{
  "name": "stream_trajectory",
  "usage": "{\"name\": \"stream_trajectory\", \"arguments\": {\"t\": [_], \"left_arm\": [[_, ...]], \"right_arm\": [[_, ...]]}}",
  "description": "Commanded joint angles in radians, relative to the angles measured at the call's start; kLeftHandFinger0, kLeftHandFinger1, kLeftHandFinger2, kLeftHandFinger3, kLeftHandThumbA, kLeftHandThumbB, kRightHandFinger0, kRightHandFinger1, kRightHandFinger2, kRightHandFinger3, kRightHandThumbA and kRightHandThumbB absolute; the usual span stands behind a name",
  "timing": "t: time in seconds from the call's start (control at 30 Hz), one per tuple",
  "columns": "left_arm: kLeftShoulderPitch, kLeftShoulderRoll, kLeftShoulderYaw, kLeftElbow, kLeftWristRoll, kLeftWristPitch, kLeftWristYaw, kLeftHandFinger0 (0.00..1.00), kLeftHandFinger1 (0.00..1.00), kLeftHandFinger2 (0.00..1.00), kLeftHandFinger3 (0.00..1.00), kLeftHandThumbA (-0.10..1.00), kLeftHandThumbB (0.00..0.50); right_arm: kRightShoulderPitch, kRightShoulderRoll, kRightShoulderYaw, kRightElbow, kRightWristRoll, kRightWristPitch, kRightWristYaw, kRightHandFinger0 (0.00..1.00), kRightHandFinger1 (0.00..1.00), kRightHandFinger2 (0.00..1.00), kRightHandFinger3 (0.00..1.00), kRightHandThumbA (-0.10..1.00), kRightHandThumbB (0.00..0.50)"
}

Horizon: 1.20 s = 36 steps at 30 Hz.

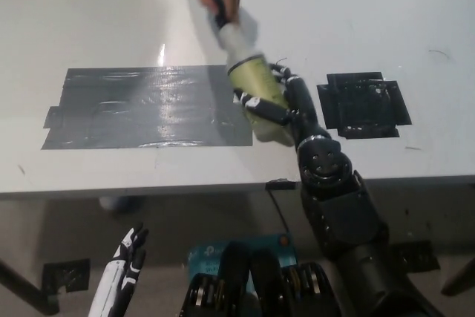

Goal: A spray bottle is kept on the black marked spot on the table infront of the robot and the robot extends its right arm to pick it up and hands it to a person

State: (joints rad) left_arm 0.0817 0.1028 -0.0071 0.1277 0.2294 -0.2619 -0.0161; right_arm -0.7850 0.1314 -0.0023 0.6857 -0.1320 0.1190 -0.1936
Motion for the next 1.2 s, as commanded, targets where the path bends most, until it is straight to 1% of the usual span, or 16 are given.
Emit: {"name": "stream_trajectory", "arguments": {"t": [0.0,0.13,0.2,0.23,0.27,0.3,0.33,0.37,0.4,0.43,0.57,0.67,0.77,1.0,1.03,1.17], "left_arm": [[0.0,0.019,-0.011,-0.033,0.011,-0.002,0.003,1.0,1.0,1.0,1.0,1.0,0.318],[0.001,0.02,-0.011,-0.035,0.013,0.0,0.006,1.0,1.0,1.0,1.0,1.0,0.314],[0.002,0.021,-0.012,-0.036,0.01,-0.001,0.003,1.0,1.0,1.0,1.0,1.0,0.303],[0.003,0.022,-0.013,-0.036,0.009,-0.003,0.002,1.0,1.0,1.0,1.0,1.0,0.3],[0.003,0.023,-0.013,-0.036,0.008,-0.004,0.001,1.0,1.0,1.0,1.0,1.0,0.3],[0.003,0.023,-0.013,-0.04,0.004,0.005,-0.002,1.0,1.0,1.0,1.0,1.0,0.31],[0.003,0.024,-0.013,-0.039,0.007,0.004,0.0,1.0,1.0,1.0,1.0,1.0,0.301],[0.002,0.026,-0.015,-0.035,0.01,-0.007,0.002,1.0,1.0,1.0,1.0,1.0,0.277],[0.001,0.027,-0.015,-0.035,0.011,-0.009,0.003,1.0,1.0,1.0,1.0,1.0,0.277],[0.008,0.025,-0.016,-0.037,0.014,-0.009,0.006,1.0,1.0,1.0,1.0,1.0,0.284],[0.012,0.022,-0.014,-0.044,0.009,0.004,0.006,1.0,1.0,1.0,1.0,1.0,0.287],[0.011,0.022,-0.012,-0.046,0.001,-0.001,0.006,1.0,1.0,1.0,1.0,1.0,0.288],[0.02,0.026,-0.016,-0.054,0.001,-0.01,0.001,1.0,1.0,1.0,1.0,1.0,0.303],[0.04,0.006,-0.021,-0.06,-0.047,-0.023,-0.015,1.0,1.0,1.0,1.0,1.0,0.353],[0.044,0.002,-0.019,-0.066,-0.062,-0.017,-0.02,1.0,1.0,1.0,1.0,1.0,0.375],[0.052,-0.008,-0.024,-0.075,-0.087,-0.022,-0.031,1.0,1.0,1.0,1.0,1.0,0.371]], "right_arm": [[-0.063,0.021,-0.038,-0.147,0.016,-0.101,-0.081,0.01,0.43,0.8,0.88,-0.1,0.088],[-0.067,0.025,-0.054,-0.184,0.022,-0.091,-0.094,0.03,0.45,0.81,0.86,-0.1,0.097],[-0.061,0.024,-0.054,-0.194,0.022,-0.114,-0.093,0.07,0.46,0.82,0.88,-0.1,0.12],[-0.056,0.025,-0.053,-0.201,0.026,-0.117,-0.087,0.23,0.6,0.93,1.0,-0.01,0.199],[-0.051,0.024,-0.052,-0.208,0.036,-0.117,-0.072,0.41,0.75,1.0,1.0,0.12,0.251],[-0.036,0.015,-0.038,-0.233,0.08,-0.118,0.011,0.7,1.0,1.0,1.0,0.31,0.35],[-0.023,-0.001,-0.018,-0.255,0.114,-0.118,0.094,1.0,1.0,1.0,1.0,0.46,0.39],[-0.009,-0.027,0.019,-0.285,0.109,-0.105,0.153,1.0,1.0,1.0,1.0,0.66,0.482],[-0.007,-0.034,0.029,-0.292,0.106,-0.101,0.164,1.0,1.0,1.0,1.0,0.66,0.482],[0.006,-0.049,0.051,-0.313,0.097,-0.104,0.182,1.0,1.0,1.0,1.0,0.73,0.499],[0.037,-0.081,0.084,-0.392,0.075,-0.096,0.192,1.0,1.0,1.0,1.0,0.82,0.5],[0.132,-0.141,0.111,-0.63,0.079,-0.041,0.233,1.0,1.0,1.0,1.0,0.84,0.5],[0.255,-0.234,0.14,-0.89,0.054,-0.001,0.285,1.0,1.0,1.0,1.0,0.94,0.5],[0.545,-0.356,0.117,-1.314,0.129,0.052,0.326,1.0,1.0,1.0,1.0,0.9,0.5],[0.598,-0.363,0.116,-1.347,0.135,0.039,0.323,1.0,1.0,1.0,1.0,0.89,0.5],[0.769,-0.384,0.111,-1.417,0.148,-0.014,0.306,1.0,1.0,1.0,1.0,0.89,0.5]]}}
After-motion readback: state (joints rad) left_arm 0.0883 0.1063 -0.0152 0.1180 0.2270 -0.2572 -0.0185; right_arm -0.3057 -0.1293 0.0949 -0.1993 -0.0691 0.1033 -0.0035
